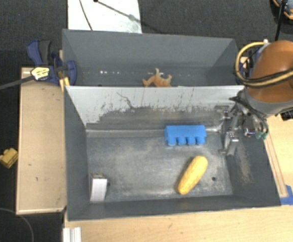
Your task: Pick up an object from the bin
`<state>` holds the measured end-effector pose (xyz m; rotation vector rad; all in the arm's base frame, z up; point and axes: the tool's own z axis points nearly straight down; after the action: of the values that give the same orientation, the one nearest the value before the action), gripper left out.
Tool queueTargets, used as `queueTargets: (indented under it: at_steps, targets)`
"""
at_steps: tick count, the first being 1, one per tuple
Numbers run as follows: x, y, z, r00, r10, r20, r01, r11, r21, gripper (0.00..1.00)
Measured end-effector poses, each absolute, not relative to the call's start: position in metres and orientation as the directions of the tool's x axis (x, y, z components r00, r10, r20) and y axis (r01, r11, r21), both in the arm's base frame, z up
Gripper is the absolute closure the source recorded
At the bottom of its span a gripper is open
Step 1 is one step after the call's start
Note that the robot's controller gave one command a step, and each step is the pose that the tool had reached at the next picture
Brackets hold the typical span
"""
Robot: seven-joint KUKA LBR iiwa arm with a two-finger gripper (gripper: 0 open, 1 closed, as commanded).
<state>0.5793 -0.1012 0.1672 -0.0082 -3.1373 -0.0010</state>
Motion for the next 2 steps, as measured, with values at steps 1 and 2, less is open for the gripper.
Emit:
queueTargets:
  at_steps: [1,2]
  targets:
    - [0.581,-0.1008,0.1721,-1.0,0.003,-0.004,0.003,1.0,0.0,0.0]
    - [0.5805,-0.1006,0.1712,-1.0,0.001,-0.004,0.001,1.0,-0.001,0.0]
